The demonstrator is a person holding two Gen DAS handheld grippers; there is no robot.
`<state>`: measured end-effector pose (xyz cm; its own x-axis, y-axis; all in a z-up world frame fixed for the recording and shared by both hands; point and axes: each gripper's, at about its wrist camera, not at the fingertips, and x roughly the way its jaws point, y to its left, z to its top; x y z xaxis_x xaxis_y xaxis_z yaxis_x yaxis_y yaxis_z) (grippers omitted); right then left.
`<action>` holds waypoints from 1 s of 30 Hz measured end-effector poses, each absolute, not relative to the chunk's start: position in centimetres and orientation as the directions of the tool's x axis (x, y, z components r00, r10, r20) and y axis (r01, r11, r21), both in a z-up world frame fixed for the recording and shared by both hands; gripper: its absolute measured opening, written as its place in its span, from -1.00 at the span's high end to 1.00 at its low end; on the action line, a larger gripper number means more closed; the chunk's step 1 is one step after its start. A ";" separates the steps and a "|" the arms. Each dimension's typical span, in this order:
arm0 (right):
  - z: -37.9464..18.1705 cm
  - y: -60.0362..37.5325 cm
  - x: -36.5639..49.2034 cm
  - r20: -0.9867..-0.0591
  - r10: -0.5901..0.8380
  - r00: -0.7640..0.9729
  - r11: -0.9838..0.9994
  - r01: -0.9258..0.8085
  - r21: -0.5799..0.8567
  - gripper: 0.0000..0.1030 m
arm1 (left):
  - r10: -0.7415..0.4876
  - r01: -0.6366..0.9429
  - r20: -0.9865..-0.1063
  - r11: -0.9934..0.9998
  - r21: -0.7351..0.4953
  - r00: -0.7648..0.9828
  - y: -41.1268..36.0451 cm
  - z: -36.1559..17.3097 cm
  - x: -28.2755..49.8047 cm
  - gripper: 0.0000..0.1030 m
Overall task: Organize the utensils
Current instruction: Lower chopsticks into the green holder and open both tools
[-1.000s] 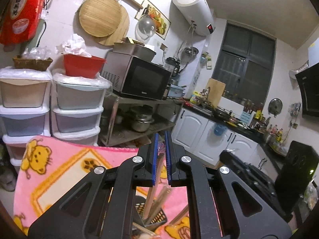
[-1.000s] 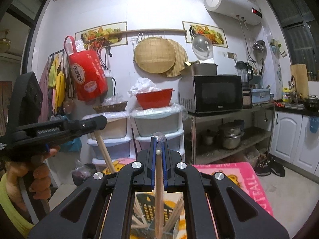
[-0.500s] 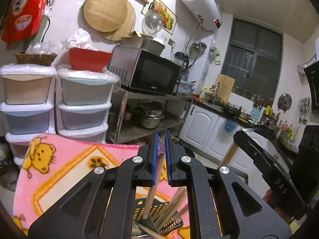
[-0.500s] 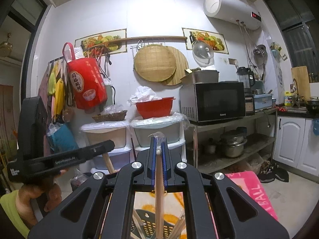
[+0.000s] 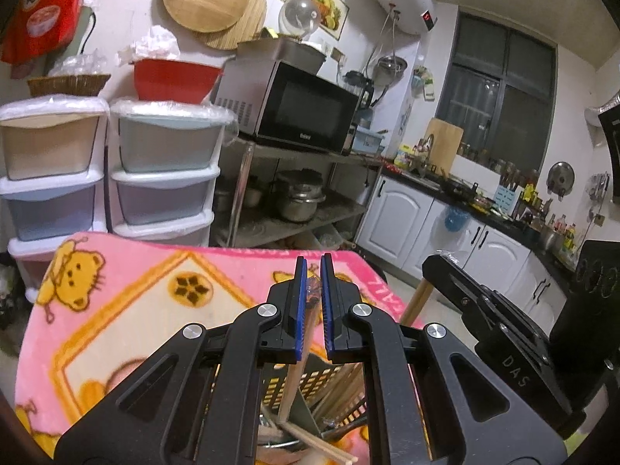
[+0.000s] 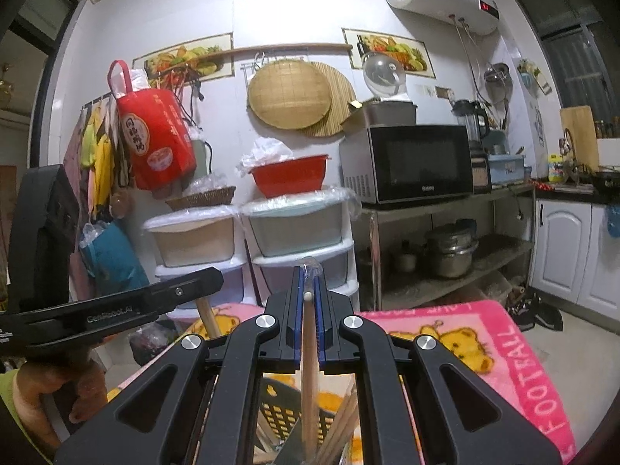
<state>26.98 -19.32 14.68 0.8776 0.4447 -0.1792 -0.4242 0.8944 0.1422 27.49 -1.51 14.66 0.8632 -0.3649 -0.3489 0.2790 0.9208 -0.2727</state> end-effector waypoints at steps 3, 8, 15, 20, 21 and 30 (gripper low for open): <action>13.8 -19.1 27.1 -0.191 0.443 0.876 0.895 -0.422 0.145 0.89 | -0.362 0.275 -0.369 0.923 -0.270 0.856 -1.5 13.6 27.7 0.92; 12.7 -18.9 27.3 -0.214 0.439 0.872 0.897 -0.415 0.149 0.89 | -0.361 0.273 -0.395 0.926 -0.263 0.845 -1.5 12.3 27.7 0.92; 11.7 -18.6 27.1 -0.262 0.448 0.855 0.894 -0.423 0.147 0.89 | -0.364 0.279 -0.422 0.927 -0.249 0.830 -1.7 11.5 27.4 0.91; 11.2 -18.6 26.8 -0.313 0.441 0.841 0.897 -0.420 0.137 0.88 | -0.367 0.281 -0.448 0.927 -0.249 0.815 -1.5 11.1 27.0 0.91; 11.1 -18.6 26.8 -0.325 0.437 0.838 0.899 -0.416 0.138 0.88 | -0.370 0.281 -0.455 0.926 -0.252 0.810 -1.4 11.0 26.9 0.91; 10.7 -18.7 26.0 -0.409 0.430 0.805 0.900 -0.417 0.125 0.70 | -0.391 0.281 -0.490 0.917 -0.285 0.779 -0.3 11.1 26.1 0.67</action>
